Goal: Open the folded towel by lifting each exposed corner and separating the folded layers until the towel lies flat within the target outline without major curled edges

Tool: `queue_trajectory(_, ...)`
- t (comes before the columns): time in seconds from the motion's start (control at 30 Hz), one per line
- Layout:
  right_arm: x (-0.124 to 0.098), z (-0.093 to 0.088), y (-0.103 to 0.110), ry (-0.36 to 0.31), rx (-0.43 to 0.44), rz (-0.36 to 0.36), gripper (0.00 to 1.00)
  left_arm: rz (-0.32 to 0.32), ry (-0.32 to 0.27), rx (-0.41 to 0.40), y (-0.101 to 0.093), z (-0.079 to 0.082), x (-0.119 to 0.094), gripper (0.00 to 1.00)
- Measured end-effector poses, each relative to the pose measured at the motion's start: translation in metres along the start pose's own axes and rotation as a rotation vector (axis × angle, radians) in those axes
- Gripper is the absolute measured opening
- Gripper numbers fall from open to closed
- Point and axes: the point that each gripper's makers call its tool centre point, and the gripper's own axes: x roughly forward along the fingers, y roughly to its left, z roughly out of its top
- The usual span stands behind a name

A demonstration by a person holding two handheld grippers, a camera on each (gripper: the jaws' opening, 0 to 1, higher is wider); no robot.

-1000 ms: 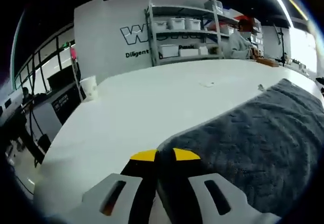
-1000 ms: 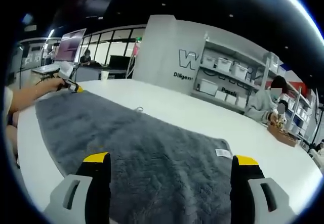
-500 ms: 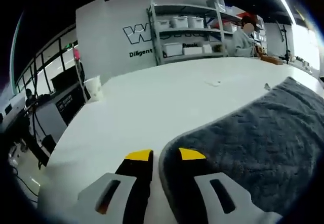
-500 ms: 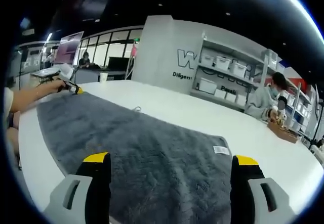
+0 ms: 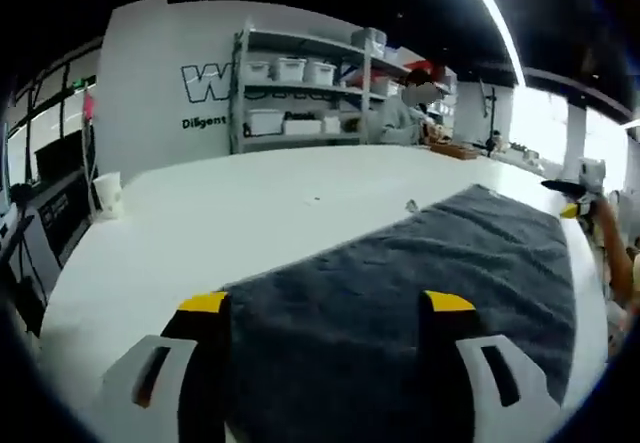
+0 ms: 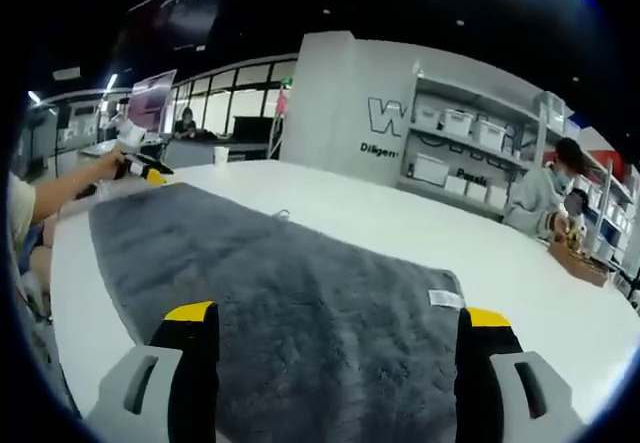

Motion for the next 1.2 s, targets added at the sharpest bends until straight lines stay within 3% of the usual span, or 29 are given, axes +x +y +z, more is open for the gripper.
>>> queue_trajectory(0.1,0.008,-0.004,0.011,0.0,-0.022,0.108,0.99,-0.062,0.03,0.036,-0.02,-0.009,-0.008,0.91)
queue_trajectory(0.2,0.016,-0.009,0.026,-0.005,-0.032,0.282,0.99,-0.146,0.065,0.11,-0.042,-0.02,-0.015,0.99)
queue_trajectory(0.27,0.02,-0.014,0.029,0.009,-0.049,0.352,0.99,-0.183,0.086,0.128,-0.051,-0.027,-0.019,0.99)
queue_trajectory(0.4,0.03,-0.028,0.033,0.068,-0.094,0.451,0.99,-0.239,0.074,0.13,-0.062,-0.032,-0.025,0.99)
queue_trajectory(0.63,0.041,-0.039,0.03,0.111,-0.122,0.516,0.99,-0.254,0.135,0.196,-0.07,-0.054,-0.027,0.99)
queue_trajectory(0.8,0.045,-0.055,0.031,0.182,-0.139,0.546,0.99,-0.28,0.165,0.2,-0.075,-0.065,-0.026,0.98)
queue_trajectory(1.2,0.042,-0.061,0.031,0.197,-0.094,0.599,0.99,-0.285,0.172,0.222,-0.075,-0.072,-0.025,0.96)
